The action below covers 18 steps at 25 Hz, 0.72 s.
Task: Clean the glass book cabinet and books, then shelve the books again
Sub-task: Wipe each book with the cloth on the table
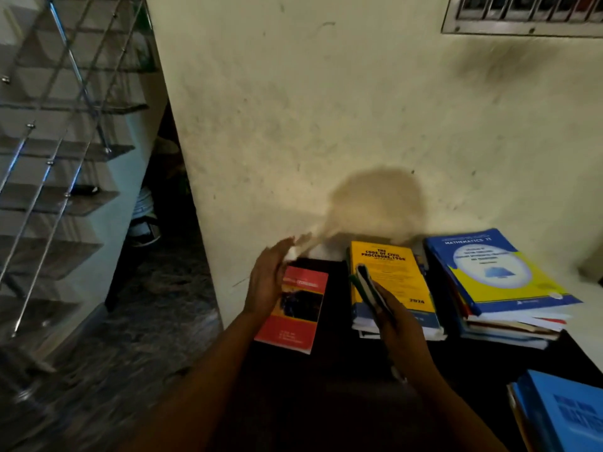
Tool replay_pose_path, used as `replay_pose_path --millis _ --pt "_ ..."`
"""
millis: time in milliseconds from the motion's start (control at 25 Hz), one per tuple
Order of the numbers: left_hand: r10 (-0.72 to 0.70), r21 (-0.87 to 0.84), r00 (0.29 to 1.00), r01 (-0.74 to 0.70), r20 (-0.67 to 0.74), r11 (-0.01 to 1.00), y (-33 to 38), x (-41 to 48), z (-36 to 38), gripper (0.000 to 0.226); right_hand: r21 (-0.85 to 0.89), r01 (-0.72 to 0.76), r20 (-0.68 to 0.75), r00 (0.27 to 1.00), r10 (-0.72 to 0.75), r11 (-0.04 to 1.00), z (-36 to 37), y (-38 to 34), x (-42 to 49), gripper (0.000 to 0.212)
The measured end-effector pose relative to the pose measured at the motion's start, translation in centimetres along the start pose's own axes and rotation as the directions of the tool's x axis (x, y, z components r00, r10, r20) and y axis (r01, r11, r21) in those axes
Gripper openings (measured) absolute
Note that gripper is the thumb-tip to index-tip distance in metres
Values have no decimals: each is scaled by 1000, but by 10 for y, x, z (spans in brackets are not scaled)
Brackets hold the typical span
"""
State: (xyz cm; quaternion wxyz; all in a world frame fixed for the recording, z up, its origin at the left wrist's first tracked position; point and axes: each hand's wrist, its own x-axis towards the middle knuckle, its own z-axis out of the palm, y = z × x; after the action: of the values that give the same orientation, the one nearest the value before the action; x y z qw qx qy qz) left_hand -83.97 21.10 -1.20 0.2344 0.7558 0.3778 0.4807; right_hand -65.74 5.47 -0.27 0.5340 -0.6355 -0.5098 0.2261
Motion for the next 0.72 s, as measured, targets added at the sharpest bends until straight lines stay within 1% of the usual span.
replay_pose_path --millis 40,80,120,160,200,240,280,320,360,400,440,480,520,560,600,640,680,720 --pt "19 16 992 -21 124 1000 -15 -6 11 25 3 11 -11 1000 -11 1000 0 3 6 42" --pt "-11 8 971 10 239 1000 -25 -16 18 29 -28 17 -19 1000 -18 999 0 9 11 43" --pt "-53 43 935 40 350 998 -38 -30 23 41 -44 27 -9 1000 -27 999 1 13 15 43" --pt "-61 145 895 -4 442 989 -49 -45 25 48 -67 38 -4 999 -39 997 1 18 17 44" --pt "-50 225 865 -73 500 972 -60 -56 28 46 -98 57 14 998 -56 994 2 22 21 44" --pt "-31 283 849 -141 527 949 -68 -67 30 42 -121 67 26 998 -64 990 3 25 24 44" --pt "23 327 841 -235 540 916 -75 -73 35 38 -140 62 37 998 -57 988 5 29 28 43" --pt "-9 406 800 -295 600 865 -80 -73 38 36 -133 30 48 999 -24 991 6 32 31 41" --pt "-39 481 779 -346 626 806 -84 -73 41 36 -132 0 54 999 7 991 6 35 33 40" --pt "-131 505 734 -315 666 804 -86 -71 41 42 -130 -23 51 998 30 991 6 38 34 40" --pt "-203 544 711 -290 673 788 -89 -70 42 48 -129 -37 44 998 43 991 3 38 35 40" --pt "-282 542 685 -195 672 817 -86 -68 43 53 -96 -67 34 997 70 993 0 38 36 39" --pt "-332 552 677 -132 657 823 -78 -65 45 52 -36 -107 19 994 108 994 -5 37 36 38" --pt "-363 495 715 28 598 869 -67 -60 52 48 50 -172 -4 985 173 984 -11 37 34 35" --pt "-423 361 760 263 494 894 -45 -49 62 42 178 -258 -30 963 267 950 -18 35 31 32" --pt "-483 155 793 460 370 874 -28 -38 77 37 348 -359 -27 919 392 866 -26 36 27 30" --pt "-546 -31 760 593 352 805 -5 -24 89 33 540 -433 24 865 501 722 -34 37 23 34" --pt "-578 -112 715 661 394 742 8 -11 104 36 687 -473 110 818 565 551 -42 42 18 45"
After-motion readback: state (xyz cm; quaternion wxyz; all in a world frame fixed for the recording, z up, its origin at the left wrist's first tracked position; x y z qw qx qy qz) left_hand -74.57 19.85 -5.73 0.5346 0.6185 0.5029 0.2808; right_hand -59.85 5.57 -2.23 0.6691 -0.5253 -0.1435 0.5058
